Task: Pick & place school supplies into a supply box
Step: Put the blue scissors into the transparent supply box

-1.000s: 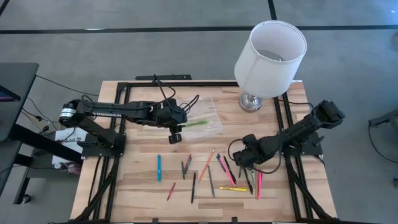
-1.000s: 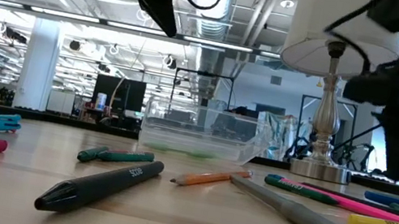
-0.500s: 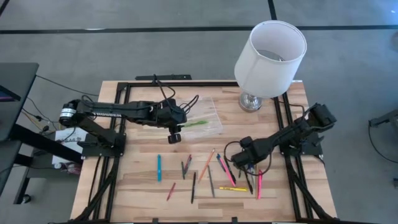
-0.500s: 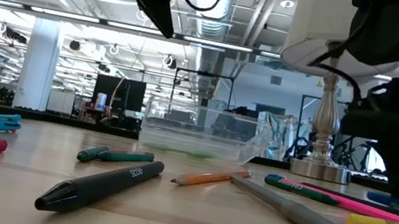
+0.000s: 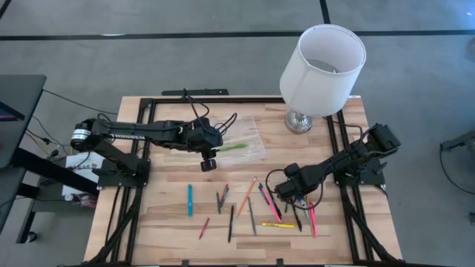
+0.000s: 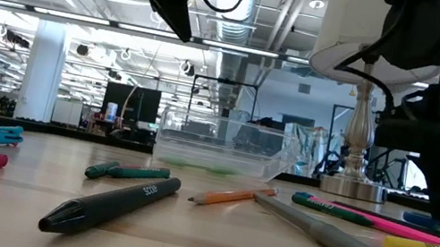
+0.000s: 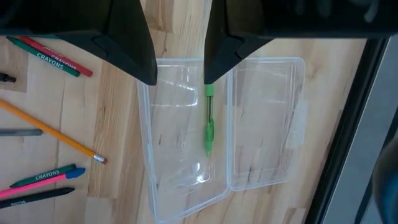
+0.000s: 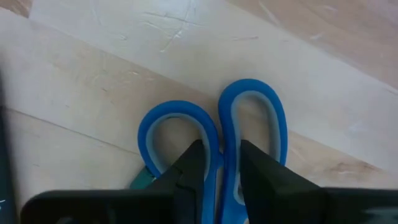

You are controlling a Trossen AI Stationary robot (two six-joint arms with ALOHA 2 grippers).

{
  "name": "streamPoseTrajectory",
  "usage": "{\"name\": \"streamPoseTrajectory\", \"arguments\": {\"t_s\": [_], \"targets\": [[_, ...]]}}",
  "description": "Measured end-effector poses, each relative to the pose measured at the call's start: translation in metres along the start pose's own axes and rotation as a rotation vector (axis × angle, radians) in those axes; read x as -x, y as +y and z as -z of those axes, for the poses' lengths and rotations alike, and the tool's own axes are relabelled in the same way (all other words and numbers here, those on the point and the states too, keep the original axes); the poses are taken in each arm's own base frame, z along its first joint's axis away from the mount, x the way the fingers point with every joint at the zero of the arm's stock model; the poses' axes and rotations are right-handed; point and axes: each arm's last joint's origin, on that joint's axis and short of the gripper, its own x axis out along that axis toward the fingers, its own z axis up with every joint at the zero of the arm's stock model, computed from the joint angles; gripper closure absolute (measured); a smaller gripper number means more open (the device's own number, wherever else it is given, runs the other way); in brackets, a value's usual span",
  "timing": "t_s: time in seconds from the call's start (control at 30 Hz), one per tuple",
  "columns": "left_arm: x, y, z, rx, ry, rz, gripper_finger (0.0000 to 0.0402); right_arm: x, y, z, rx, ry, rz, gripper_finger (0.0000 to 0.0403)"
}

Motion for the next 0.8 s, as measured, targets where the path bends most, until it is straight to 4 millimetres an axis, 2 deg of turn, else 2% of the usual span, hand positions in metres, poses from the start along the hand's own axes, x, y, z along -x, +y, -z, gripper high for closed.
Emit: {"name": "streamPoseTrajectory", "arguments": {"t_s": [0.23, 0.8], "targets": [[0.0, 0.0, 0.0, 0.001, 0.0, 0.0, 0.0274, 0.002, -0.001, -0.002, -0.008, -0.017, -0.01, 0.0331], [0.0, 0.0, 0.0, -0.004, -0.001, -0.008, 0.0274, 0.037, -0.013, -0.017, -0.039, -0.161, -0.158, 0.0339]]}}
